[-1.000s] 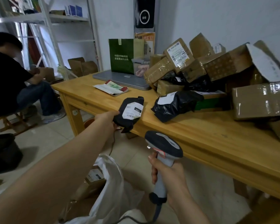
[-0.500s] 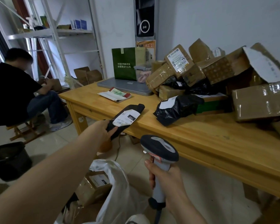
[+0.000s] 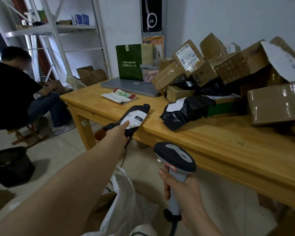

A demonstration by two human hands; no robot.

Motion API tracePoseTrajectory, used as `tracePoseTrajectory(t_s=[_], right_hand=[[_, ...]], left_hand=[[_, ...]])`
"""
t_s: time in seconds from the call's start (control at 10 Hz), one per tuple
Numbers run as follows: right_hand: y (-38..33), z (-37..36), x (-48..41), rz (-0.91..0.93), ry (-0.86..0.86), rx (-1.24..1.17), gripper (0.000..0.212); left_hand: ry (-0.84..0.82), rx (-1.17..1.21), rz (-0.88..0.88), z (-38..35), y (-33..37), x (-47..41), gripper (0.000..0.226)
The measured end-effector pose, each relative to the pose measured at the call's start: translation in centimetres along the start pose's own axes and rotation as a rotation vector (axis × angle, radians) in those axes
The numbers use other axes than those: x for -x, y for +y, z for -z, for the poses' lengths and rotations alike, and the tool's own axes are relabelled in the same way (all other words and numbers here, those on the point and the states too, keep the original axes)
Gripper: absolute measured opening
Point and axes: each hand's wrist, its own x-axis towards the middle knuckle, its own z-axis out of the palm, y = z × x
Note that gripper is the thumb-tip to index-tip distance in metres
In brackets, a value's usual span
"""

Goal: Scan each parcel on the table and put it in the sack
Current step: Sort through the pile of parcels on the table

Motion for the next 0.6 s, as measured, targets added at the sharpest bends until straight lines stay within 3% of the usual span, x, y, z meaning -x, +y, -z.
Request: tracePoseTrajectory(t_s=[0.1,0.2,0.3,0.4,0.6], right_hand=[[-0.1,0.1,0.2,-0.002,-0.017,0.011,0.030],[-0.3,0.1,0.2,-0.005,-0.012,0.006,0.032],[-0.3,-0.3,0.1,0.010,-0.022,0.022,0.042],[-0.9,-1.2,0.2,0.028,-0.066,0.048,0.038],[-2.8,-4.2,0.9,0.158,-0.204,0.070,0.029]], left_hand=[[0.069,-0.154,0.141,-0.9,1.0,-0.9,0.077],[0.087,-0.305,0.082,-1.0,2.1,-0.8,0.059],[0.223,-0.410,0.019,-0.1,4.3,0.0,0.072],[0.205,-0.585,-0.123,0.7,7.5,2.0,0.068],[0.050,-1.011,-0.438,2.6,15.8,7.6,0.040]])
